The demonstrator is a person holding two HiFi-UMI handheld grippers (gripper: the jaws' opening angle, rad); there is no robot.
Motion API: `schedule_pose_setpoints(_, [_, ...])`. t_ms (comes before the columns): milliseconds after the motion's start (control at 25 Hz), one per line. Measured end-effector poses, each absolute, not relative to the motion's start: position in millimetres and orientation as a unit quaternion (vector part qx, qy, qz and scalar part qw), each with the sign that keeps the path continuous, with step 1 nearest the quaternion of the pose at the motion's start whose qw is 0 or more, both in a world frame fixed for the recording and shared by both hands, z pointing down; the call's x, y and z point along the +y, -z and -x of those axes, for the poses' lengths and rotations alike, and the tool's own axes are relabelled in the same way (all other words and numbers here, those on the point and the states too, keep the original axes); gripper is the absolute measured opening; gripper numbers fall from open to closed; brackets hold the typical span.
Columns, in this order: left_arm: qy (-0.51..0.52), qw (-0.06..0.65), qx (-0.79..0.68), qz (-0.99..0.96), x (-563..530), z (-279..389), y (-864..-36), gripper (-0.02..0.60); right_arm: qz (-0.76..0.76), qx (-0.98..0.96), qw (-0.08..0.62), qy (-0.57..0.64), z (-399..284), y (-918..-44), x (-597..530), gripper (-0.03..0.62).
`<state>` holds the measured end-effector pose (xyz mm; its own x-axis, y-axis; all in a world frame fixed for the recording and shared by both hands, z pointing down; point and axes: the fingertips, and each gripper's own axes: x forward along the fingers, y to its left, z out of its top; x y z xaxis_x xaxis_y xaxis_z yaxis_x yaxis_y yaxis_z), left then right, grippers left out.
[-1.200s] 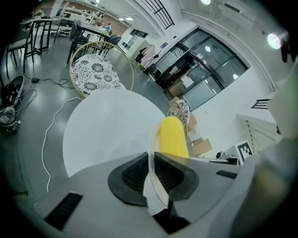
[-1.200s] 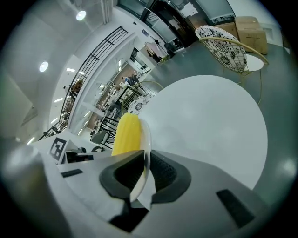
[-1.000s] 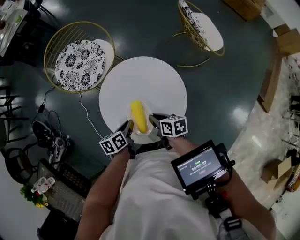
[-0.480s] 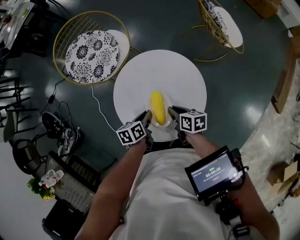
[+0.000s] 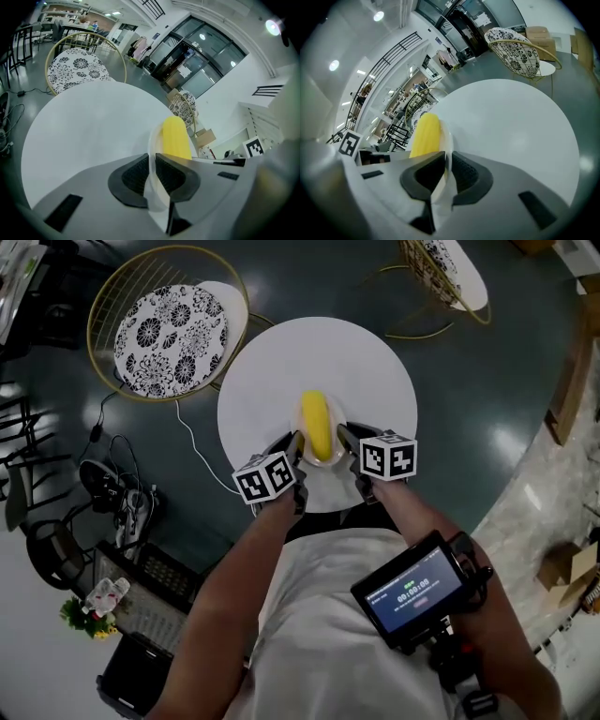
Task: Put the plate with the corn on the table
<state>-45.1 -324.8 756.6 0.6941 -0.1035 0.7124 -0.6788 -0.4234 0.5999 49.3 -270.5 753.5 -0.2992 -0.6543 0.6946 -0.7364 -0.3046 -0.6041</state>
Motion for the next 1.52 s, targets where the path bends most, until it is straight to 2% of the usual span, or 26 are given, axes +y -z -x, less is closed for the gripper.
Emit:
schedule_pose_setpoints(360, [-0.329,0.45,-0.254,-0.791,-328,36,-773,0.047,-0.602,-0.588,0.064,-0.536,-55,-767,-275,0.048])
schedule_pose_setpoints(960, [-0.396,0.357,-0.252,-0.807,-329,29,-775,0.06,-0.604,-0.602,0.125,-0.507,-56,-777,-279,0.051])
schedule_pose_setpoints(1520, [-0.344,0.357,-0.27,-0.825,-343,47,-758,0.069,-0.651,-0.579,0.114,-0.478,-76,-761,-271,0.052])
